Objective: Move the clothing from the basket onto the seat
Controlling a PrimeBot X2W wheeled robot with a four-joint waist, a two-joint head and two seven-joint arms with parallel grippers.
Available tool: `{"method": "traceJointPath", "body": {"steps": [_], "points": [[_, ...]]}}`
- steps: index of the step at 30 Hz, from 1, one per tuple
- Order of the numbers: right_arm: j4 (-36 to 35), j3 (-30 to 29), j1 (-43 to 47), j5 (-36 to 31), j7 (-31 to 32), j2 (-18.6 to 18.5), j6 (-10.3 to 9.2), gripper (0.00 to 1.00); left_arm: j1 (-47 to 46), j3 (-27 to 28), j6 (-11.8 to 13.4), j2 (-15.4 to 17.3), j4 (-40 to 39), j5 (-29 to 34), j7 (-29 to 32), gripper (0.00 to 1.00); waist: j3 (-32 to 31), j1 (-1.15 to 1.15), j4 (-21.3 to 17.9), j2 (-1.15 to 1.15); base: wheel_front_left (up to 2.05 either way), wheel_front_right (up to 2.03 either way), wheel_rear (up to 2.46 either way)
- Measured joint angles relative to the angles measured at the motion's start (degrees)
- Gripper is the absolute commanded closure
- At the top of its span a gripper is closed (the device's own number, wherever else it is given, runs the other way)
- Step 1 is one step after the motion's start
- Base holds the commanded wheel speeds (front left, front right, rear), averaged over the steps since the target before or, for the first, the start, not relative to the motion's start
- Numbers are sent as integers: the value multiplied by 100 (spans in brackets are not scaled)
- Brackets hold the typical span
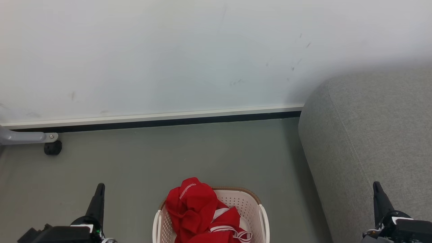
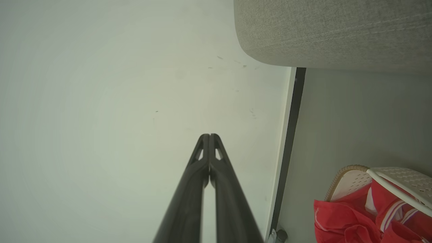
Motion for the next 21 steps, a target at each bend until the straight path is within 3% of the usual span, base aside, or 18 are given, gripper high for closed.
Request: {"method": "traceJointPath", "body": {"steps": [21], "points": [[0, 0, 0, 0, 0, 0, 0, 100, 0, 0, 0, -1, 0, 0, 0, 100, 0, 0, 0, 0, 0, 0, 0]]}}
